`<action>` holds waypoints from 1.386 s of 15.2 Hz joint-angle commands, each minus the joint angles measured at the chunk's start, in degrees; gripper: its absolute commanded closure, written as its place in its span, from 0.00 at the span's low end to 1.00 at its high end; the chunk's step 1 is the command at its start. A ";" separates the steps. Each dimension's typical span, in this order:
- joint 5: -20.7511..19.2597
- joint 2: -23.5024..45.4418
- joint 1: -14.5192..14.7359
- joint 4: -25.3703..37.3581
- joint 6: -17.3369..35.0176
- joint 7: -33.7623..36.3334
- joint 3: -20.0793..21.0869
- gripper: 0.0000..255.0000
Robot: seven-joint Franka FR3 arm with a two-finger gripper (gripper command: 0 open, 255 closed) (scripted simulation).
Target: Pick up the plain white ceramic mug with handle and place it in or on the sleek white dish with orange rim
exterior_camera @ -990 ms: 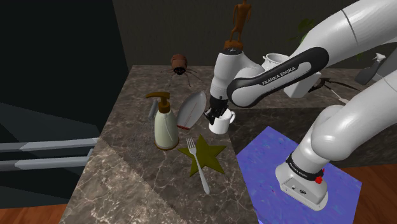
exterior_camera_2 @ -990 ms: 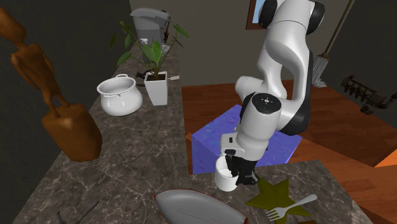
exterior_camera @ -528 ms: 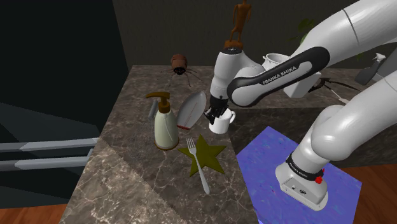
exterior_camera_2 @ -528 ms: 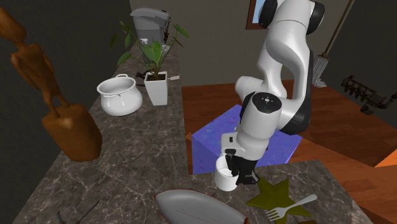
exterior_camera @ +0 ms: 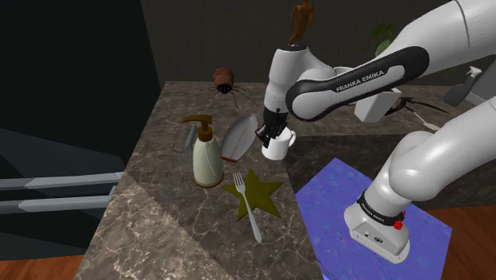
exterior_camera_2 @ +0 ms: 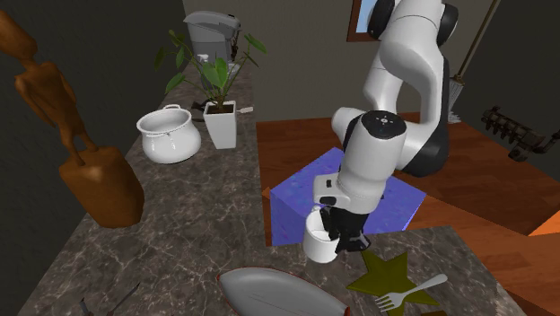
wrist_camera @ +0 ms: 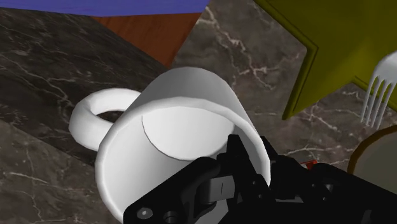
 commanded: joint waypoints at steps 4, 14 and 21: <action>0.21 -2.17 0.11 2.28 -4.43 -0.56 -0.67 1.00; 0.23 -5.19 0.17 7.79 -12.93 -1.14 -1.70 1.00; -4.25 10.38 -3.10 23.48 -13.35 -1.22 -1.75 1.00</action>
